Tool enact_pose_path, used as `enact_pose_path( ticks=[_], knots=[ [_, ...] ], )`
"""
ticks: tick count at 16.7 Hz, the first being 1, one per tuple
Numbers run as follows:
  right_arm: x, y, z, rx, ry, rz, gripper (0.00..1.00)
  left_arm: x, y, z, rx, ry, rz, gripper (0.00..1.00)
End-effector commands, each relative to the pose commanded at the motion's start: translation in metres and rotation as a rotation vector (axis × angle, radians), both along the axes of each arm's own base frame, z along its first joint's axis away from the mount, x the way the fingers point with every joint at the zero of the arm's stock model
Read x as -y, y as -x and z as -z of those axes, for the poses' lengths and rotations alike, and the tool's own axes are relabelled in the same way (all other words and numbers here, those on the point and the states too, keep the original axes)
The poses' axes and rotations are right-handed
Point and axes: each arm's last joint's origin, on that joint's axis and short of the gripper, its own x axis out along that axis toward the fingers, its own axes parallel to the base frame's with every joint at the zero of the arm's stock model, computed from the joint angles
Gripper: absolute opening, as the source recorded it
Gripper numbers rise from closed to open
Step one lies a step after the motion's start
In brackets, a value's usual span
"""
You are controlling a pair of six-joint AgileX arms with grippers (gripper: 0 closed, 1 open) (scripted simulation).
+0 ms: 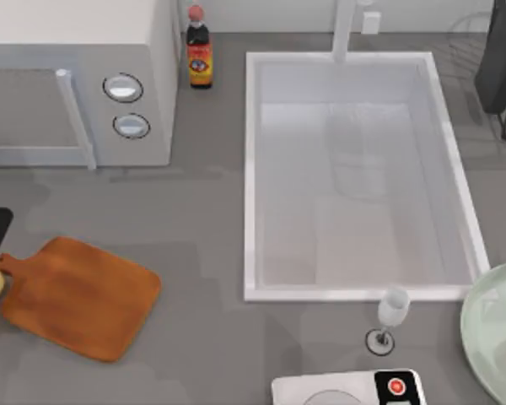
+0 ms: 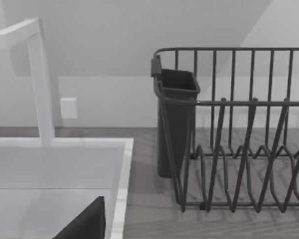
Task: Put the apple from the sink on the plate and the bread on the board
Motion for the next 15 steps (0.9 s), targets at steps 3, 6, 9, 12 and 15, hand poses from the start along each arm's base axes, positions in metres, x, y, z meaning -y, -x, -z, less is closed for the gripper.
enact_pose_path(
  ticks=[3, 6, 9, 12, 15],
  knots=[
    [0.0, 0.0, 0.0, 0.0, 0.0, 0.0, 1.0, -0.001, -0.001, 0.019, -0.005, 0.001, -0.004, 1.0],
    [0.0, 0.0, 0.0, 0.0, 0.0, 0.0, 1.0, -0.002, -0.003, 0.049, 0.011, -0.002, -0.004, 1.0],
    [0.0, 0.0, 0.0, 0.0, 0.0, 0.0, 1.0, -0.001, 0.0, 0.068, 0.0, 0.0, -0.003, 1.0],
    [0.0, 0.0, 0.0, 0.0, 0.0, 0.0, 1.0, -0.001, 0.0, 0.069, -0.001, 0.0, -0.003, 1.0],
    [0.0, 0.0, 0.0, 0.0, 0.0, 0.0, 1.0, -0.001, 0.0, 0.069, -0.001, 0.0, -0.003, 0.85]
  ],
)
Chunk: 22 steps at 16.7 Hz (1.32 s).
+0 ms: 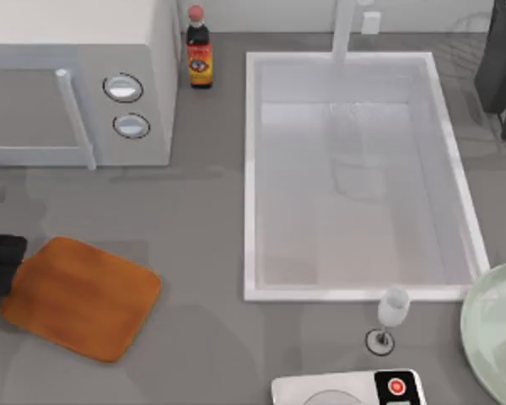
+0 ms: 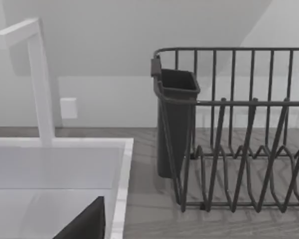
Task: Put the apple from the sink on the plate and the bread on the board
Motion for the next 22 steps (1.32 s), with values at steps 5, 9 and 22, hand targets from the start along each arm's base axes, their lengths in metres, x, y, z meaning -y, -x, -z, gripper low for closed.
enact_pose_path(
  ticks=[5, 9, 22],
  knots=[
    [0.0, 0.0, 0.0, 0.0, 0.0, 0.0, 1.0, 0.0, 0.0, 0.0, 0.0, 0.0, 0.0, 0.47],
    [0.0, 0.0, 0.0, 0.0, 0.0, 0.0, 1.0, 0.0, 0.0, 0.0, 0.0, 0.0, 0.0, 0.17],
    [0.0, 0.0, 0.0, 0.0, 0.0, 0.0, 1.0, 0.0001, -0.002, -0.0089, 0.017, 0.004, 0.0, 0.0]
  ],
)
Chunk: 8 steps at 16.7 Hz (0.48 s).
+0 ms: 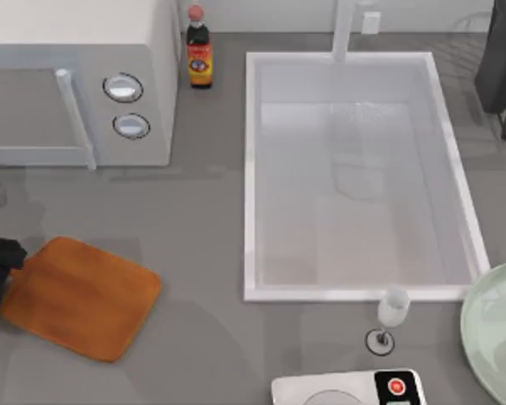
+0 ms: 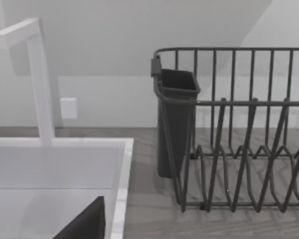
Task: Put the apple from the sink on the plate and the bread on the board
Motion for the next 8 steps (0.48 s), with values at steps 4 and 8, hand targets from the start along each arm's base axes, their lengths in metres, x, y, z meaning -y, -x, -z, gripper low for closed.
enact_pose_path(
  ticks=[4, 8],
  knots=[
    [0.0, 0.0, 0.0, 0.0, 0.0, 0.0, 1.0, 0.0, -0.004, -0.034, -0.004, 0.001, 0.003, 0.0],
    [0.0, 0.0, 0.0, 0.0, 0.0, 0.0, 1.0, 0.0, -0.002, -0.079, -0.01, 0.001, 0.003, 0.0]
  ],
)
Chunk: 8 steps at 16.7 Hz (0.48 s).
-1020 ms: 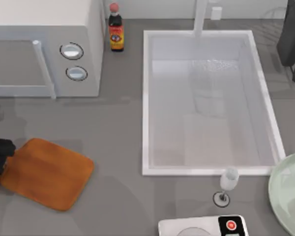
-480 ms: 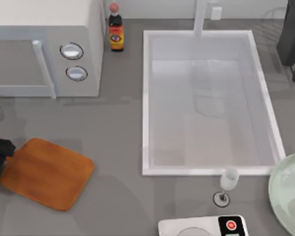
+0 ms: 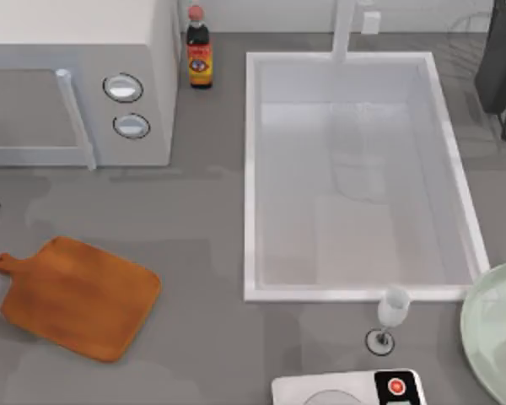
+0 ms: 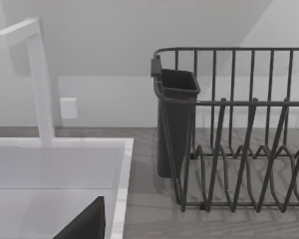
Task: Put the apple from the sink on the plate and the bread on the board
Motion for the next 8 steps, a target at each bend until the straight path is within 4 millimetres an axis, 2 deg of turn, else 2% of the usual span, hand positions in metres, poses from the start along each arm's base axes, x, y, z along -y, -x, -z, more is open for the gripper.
enact_pose_path(
  ticks=[3, 8],
  knots=[
    [0.0, 0.0, 0.0, 0.0, 0.0, 0.0, 1.0, 0.0004, 0.0031, -0.0173, 0.01, -0.001, -0.002, 0.0],
    [0.0, 0.0, 0.0, 0.0, 0.0, 0.0, 1.0, 0.0003, 0.0023, -0.0152, 0.003, -0.001, -0.01, 0.0]
  ],
)
